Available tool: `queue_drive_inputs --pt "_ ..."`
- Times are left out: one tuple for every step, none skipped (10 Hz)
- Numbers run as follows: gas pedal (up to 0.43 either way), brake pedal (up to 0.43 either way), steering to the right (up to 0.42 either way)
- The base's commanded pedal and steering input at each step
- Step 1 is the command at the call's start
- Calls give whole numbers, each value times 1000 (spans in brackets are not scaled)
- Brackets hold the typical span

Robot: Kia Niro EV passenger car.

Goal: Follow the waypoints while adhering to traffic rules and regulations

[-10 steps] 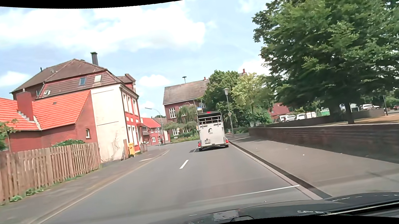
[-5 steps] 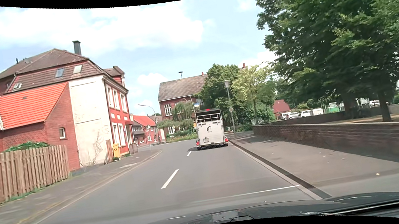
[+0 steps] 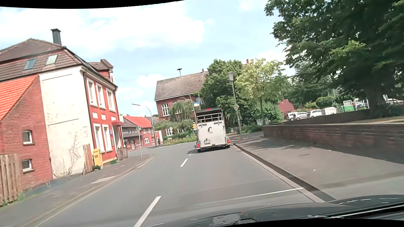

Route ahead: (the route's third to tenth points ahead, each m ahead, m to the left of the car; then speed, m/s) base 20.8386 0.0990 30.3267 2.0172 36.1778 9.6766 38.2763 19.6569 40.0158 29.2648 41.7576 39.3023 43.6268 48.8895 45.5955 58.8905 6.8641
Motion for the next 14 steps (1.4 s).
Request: queue_drive_inputs --pt "98 0 6" --pt "98 0 6" --pt "98 0 6" --pt "98 0 6" --pt "98 0 6" --pt "98 0 6" --pt "98 0 6" --pt "98 0 6" --pt "87 0 6" --pt "79 0 6" --pt "20 0 6" --pt "0 0 6" --pt "0 0 5" --pt "0 0 6"
